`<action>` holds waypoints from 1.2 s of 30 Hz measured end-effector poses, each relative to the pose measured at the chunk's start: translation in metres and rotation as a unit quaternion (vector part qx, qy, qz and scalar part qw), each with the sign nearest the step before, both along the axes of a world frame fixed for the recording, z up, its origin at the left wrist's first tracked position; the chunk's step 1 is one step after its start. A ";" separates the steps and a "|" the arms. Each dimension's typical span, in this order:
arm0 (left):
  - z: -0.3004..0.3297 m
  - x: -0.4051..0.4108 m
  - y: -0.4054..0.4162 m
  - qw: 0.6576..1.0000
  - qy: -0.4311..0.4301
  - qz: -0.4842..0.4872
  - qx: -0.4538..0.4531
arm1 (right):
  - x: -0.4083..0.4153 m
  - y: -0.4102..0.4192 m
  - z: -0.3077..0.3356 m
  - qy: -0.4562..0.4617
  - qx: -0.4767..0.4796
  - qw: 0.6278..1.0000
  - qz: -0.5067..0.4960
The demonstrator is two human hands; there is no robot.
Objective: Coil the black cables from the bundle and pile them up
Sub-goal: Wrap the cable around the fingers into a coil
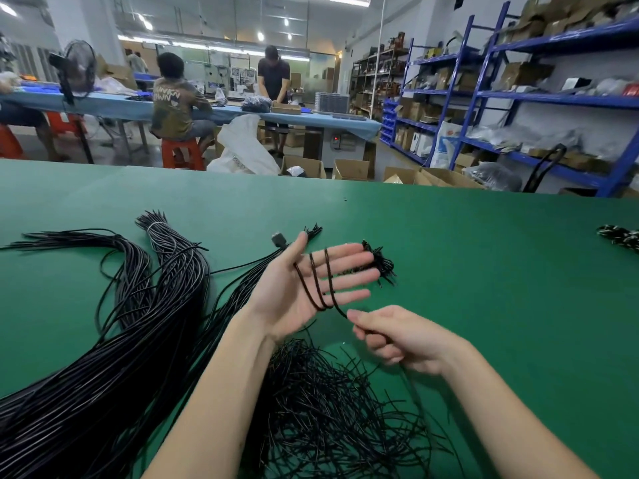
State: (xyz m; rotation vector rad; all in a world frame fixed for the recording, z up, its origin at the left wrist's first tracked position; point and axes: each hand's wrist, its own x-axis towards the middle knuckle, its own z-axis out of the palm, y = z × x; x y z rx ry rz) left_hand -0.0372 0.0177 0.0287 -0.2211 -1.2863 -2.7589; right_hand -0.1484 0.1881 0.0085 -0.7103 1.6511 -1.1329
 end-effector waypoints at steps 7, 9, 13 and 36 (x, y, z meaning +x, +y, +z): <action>0.000 -0.002 0.014 0.956 -0.153 -0.107 -0.226 | -0.034 -0.016 0.078 0.308 0.130 0.935 0.118; 0.000 -0.006 0.020 0.941 -0.189 -0.084 -0.267 | -0.032 -0.030 0.094 0.342 0.142 0.920 0.125; -0.002 -0.011 0.017 0.936 -0.208 0.039 -0.281 | -0.018 -0.048 0.104 0.447 0.128 0.884 0.040; -0.012 -0.021 0.021 0.965 -0.125 0.172 -0.151 | 0.027 -0.013 -0.001 0.362 -0.135 0.873 -0.299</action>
